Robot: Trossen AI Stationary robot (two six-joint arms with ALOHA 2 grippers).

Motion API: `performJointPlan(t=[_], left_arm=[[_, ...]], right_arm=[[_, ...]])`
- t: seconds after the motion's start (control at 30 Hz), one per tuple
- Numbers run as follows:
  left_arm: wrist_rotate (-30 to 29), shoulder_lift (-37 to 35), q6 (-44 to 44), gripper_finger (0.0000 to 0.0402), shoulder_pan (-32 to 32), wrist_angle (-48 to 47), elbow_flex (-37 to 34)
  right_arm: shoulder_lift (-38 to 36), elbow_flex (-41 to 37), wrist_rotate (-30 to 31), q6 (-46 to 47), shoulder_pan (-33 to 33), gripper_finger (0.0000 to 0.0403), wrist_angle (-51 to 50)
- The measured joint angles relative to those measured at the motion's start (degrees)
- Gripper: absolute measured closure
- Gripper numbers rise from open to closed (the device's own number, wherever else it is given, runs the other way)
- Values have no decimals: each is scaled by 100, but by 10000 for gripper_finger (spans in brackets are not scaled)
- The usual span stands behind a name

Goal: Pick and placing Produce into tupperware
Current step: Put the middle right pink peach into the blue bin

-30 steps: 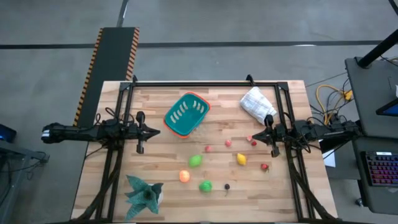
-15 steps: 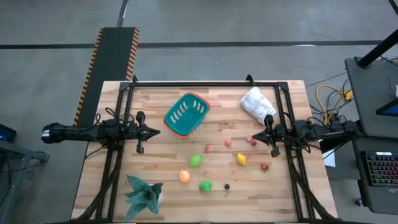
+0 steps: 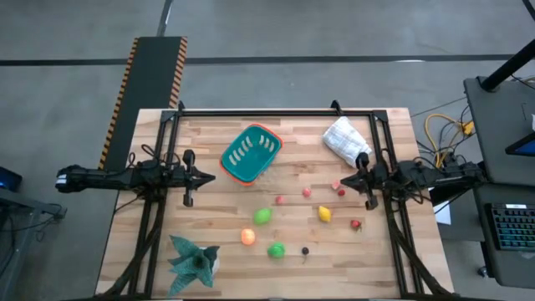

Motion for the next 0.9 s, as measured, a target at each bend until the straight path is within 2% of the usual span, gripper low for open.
performJointPlan(t=[0.2,0.27,0.33,0.43,0.53,0.63,0.7,0.8,0.9], left_arm=[[-4,-1,-2,402,0,7,0],[-4,1,-2,402,0,189,0],[-7,-1,-2,402,0,359,0],[-11,3,70,402,0,686,0],[-24,-1,423,402,0,1197,0],[-38,-1,526,402,0,1372,13],[-100,1,935,402,0,1379,32],[-261,-1,1246,402,0,1658,35],[-415,1,1751,402,0,2119,35]], right_arm=[[3,0,29,-9,-2,394,1145],[2,41,424,-46,2,392,1383],[20,228,817,-55,-6,381,1021],[237,661,969,25,1,347,-19],[679,1105,1047,150,1,297,-565],[1256,1626,1051,135,1,243,-887],[1664,2022,1051,157,1,214,-1124],[2319,2669,1057,389,0,189,-1488],[3031,3277,1060,690,1,182,-2128]])
